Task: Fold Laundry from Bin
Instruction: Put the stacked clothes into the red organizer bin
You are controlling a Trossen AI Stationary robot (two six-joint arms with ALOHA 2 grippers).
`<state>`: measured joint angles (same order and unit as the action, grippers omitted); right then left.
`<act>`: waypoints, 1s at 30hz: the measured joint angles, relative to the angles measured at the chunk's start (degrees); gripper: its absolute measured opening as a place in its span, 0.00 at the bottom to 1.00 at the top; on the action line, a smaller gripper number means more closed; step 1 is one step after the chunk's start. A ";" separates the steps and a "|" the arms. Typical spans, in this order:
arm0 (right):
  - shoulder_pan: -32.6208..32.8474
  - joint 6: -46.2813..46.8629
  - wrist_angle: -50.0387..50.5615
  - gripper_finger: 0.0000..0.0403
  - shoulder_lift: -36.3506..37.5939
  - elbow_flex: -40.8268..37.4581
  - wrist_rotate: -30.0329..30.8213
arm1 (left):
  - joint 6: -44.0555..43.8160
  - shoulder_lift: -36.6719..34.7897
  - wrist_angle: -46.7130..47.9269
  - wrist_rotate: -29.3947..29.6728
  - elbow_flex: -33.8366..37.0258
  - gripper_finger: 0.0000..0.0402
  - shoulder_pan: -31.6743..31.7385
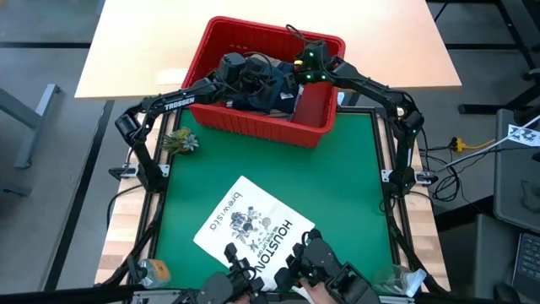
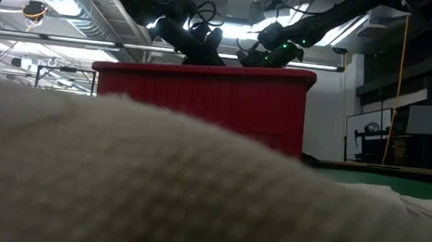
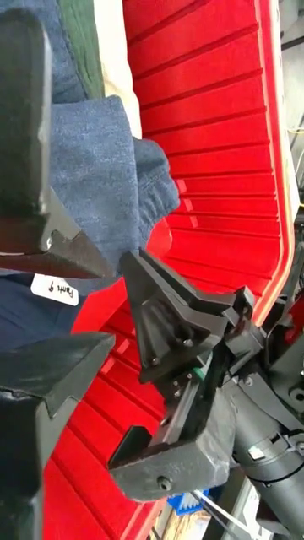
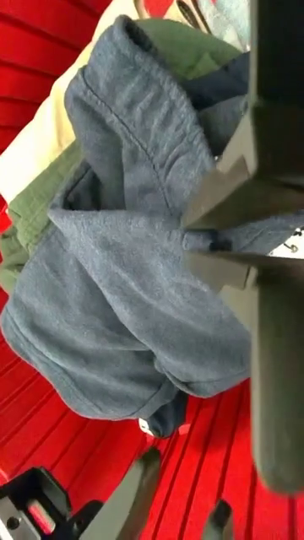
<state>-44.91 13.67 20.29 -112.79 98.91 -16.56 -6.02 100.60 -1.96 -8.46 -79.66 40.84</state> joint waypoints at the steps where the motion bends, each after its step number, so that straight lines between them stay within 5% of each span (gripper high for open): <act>1: 0.00 0.00 -0.05 0.11 0.00 0.00 -0.02 | 0.00 0.00 -0.02 0.02 0.00 0.27 0.00; 4: 0.00 -0.02 -0.30 0.02 0.00 0.00 -0.02 | 0.00 0.00 0.03 0.20 0.00 0.27 0.00; 16: 2.29 2.80 -10.16 0.02 0.00 0.00 -4.71 | 4.72 0.02 7.22 8.31 0.04 0.27 -0.73; 30: 4.00 2.60 -11.47 0.01 0.00 0.00 -4.60 | 5.07 0.04 7.59 6.97 0.04 0.27 -0.81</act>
<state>-40.91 16.27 8.83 -112.79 98.91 -21.16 -0.95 100.64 5.64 -1.50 -79.61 40.03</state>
